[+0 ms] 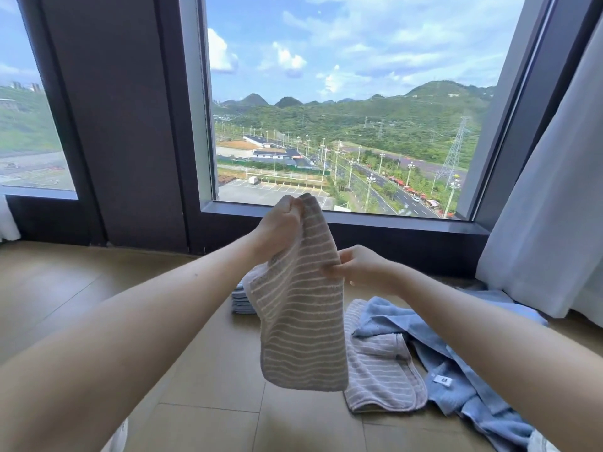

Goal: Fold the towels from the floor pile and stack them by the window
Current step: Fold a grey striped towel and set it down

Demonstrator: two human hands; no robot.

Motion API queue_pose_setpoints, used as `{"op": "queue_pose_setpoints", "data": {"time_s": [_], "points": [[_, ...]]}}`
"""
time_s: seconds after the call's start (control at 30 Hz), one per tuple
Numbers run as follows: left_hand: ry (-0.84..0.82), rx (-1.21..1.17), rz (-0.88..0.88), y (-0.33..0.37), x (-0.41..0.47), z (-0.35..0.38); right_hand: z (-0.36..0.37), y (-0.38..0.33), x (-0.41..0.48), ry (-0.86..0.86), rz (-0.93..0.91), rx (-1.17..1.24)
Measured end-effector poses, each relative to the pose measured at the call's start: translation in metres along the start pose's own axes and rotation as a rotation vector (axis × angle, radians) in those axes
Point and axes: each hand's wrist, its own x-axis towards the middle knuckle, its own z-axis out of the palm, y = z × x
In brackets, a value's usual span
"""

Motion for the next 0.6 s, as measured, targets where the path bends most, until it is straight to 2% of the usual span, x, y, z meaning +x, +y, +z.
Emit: {"op": "queue_pose_setpoints", "data": {"time_s": [0.1, 0.17, 0.27, 0.33, 0.4, 0.5, 0.6], "points": [[0.118, 0.136, -0.051, -0.012, 0.004, -0.013, -0.01, 0.002, 0.009, 0.187, 0.003, -0.049], [0.155, 0.097, -0.072, -0.016, 0.007, -0.02, -0.013, 0.003, 0.01, 0.226, -0.001, -0.026], [0.181, 0.044, -0.039, -0.016, 0.009, -0.021, -0.01, 0.007, 0.008, 0.083, 0.004, -0.077], [0.201, 0.05, -0.011, -0.015, 0.01, -0.019, -0.007, 0.011, 0.006, -0.011, 0.051, -0.248], [0.222, 0.034, -0.012, -0.016, 0.01, -0.019, -0.008, 0.014, 0.004, -0.003, 0.102, -0.448], [0.294, 0.044, -0.046, -0.02, 0.011, -0.026, -0.017, 0.016, 0.007, 0.114, 0.11, -0.41], [0.396, 0.053, -0.101, -0.024, 0.012, -0.037, -0.028, 0.014, 0.01, 0.333, 0.085, -0.279]]}}
